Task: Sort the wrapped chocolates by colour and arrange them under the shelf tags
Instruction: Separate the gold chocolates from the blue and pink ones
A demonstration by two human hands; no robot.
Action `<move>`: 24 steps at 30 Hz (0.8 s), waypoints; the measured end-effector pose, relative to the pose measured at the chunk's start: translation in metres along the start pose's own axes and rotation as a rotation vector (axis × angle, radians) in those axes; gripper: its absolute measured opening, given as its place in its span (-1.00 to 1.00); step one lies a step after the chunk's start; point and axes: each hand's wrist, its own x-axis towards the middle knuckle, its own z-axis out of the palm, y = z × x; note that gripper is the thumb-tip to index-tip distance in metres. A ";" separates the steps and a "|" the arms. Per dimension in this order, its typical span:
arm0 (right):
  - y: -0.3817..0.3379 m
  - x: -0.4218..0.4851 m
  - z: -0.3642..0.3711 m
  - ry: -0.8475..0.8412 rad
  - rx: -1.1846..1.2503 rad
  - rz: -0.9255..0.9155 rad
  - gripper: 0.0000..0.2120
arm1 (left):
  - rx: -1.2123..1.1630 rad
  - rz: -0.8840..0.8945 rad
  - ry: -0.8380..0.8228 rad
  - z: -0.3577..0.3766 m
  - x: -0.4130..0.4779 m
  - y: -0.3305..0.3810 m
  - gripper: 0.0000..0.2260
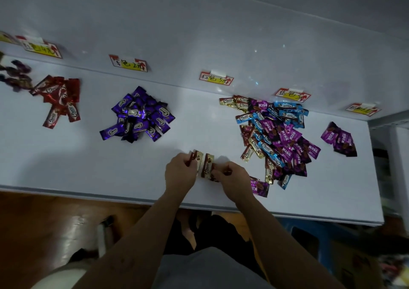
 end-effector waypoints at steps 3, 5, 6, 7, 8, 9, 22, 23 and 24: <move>-0.005 0.002 0.013 0.009 0.073 0.018 -0.94 | -0.115 -0.047 -0.060 -0.003 0.001 0.005 -0.86; -0.011 0.005 0.020 0.013 0.095 0.022 -0.94 | -0.129 -0.082 -0.121 -0.002 0.004 0.008 -0.87; -0.013 0.008 0.024 0.017 0.114 0.031 -0.93 | -0.151 -0.109 -0.142 -0.002 0.008 0.009 -0.85; -0.014 0.010 0.027 0.024 0.136 0.049 -0.91 | -0.181 -0.140 -0.163 -0.002 0.012 0.009 -0.83; -0.015 0.013 0.029 0.031 0.169 0.084 -0.89 | -0.205 -0.169 -0.190 -0.004 0.018 0.009 -0.82; -0.015 0.015 0.031 0.031 0.235 0.135 -0.90 | -0.218 -0.193 -0.231 -0.007 0.022 0.009 -0.81; -0.017 0.006 0.029 0.004 0.678 0.333 -0.86 | -0.293 -0.204 -0.440 -0.021 0.020 0.020 -0.88; -0.020 0.006 0.026 0.001 0.706 0.328 -0.89 | -0.273 -0.180 -0.438 -0.024 0.020 0.023 -0.89; -0.023 0.006 0.024 -0.002 0.724 0.319 -0.92 | -0.250 -0.151 -0.432 -0.025 0.021 0.024 -0.88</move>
